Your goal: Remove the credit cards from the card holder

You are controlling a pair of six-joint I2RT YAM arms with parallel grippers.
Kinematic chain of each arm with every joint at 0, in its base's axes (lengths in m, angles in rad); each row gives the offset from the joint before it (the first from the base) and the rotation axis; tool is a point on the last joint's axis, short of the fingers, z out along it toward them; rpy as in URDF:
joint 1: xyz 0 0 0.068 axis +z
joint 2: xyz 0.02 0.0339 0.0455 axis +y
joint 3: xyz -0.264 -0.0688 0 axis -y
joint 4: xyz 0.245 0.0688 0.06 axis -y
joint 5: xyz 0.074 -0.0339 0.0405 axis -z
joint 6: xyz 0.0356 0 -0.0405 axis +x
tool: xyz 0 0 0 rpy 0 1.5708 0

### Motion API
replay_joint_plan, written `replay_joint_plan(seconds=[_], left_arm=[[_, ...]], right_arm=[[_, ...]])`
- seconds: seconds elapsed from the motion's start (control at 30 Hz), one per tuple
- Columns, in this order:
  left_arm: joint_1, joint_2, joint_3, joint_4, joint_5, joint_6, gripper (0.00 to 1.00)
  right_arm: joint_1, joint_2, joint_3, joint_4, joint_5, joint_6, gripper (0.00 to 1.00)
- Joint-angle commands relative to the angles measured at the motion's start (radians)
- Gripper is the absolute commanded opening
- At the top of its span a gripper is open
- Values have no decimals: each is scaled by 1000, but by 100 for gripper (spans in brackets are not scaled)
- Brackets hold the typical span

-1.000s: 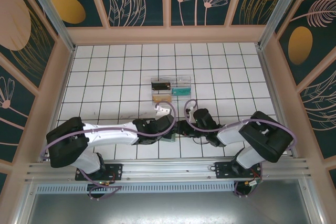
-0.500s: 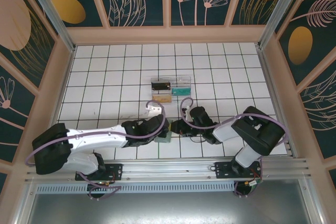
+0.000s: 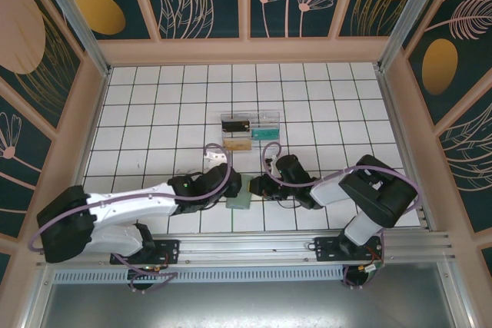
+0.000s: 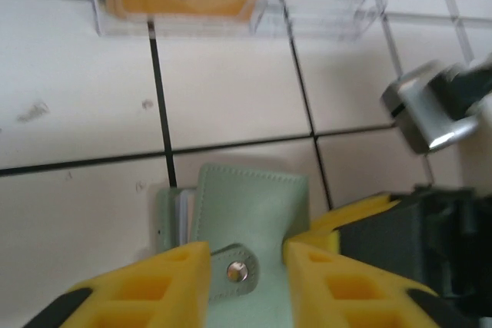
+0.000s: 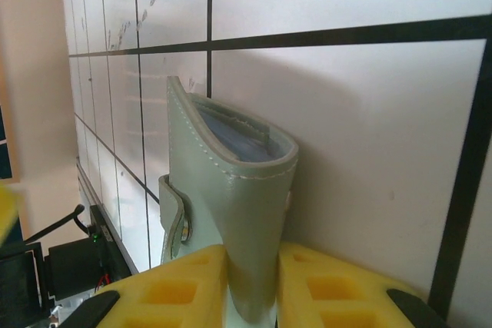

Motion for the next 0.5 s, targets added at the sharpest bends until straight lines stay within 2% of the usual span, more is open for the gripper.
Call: replay_joint_plan(seconds=[0.0,0.17,0.47], left_arm=[[4,81,62,-45,104,34,38],[4,185,111,-88,125,56,40],[4,289,178,-188,77,66,41]], right_arm=[[13,0,16,-82,58,-40,23],[16,13,19,-70,53,-36,23],[16,23,19,-58,44,-37,24]])
